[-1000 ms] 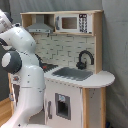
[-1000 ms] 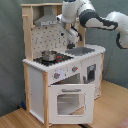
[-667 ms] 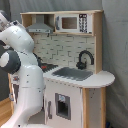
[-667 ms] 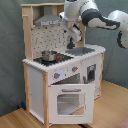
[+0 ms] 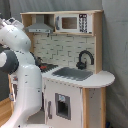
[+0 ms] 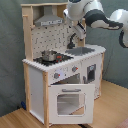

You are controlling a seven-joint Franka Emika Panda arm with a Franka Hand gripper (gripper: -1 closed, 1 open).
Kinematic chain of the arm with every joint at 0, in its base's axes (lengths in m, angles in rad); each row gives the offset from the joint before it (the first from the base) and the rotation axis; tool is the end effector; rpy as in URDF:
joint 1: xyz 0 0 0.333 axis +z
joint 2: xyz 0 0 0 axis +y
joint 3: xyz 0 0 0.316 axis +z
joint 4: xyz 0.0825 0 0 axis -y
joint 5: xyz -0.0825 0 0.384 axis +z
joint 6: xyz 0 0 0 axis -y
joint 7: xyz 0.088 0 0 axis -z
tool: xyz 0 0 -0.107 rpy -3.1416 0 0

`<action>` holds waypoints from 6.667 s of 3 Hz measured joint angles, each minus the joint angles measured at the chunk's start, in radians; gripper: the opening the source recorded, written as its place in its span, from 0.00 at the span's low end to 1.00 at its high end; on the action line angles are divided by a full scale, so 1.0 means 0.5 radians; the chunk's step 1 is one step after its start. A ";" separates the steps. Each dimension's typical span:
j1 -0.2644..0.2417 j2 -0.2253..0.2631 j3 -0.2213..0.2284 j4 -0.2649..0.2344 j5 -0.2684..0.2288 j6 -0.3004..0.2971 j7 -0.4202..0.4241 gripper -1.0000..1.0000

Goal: Play with the kitchen

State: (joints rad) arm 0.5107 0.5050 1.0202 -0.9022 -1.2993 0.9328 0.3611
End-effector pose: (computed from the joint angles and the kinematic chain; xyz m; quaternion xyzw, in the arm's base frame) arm 0.3653 0.4775 0.7065 0.8927 0.2364 0.1790 0.3394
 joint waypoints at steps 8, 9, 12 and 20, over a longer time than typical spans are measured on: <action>0.072 -0.282 0.010 -1.091 -1.237 -0.286 -0.324 1.00; 0.072 -0.282 0.010 -1.151 -1.385 -0.255 -0.446 1.00; 0.065 -0.280 -0.005 -1.363 -1.880 -0.051 -0.892 1.00; -0.402 -0.603 -0.037 -1.852 -1.848 0.891 -1.397 1.00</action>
State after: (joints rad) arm 0.3097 0.2037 1.0019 -1.8284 -2.2232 1.3784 -0.3376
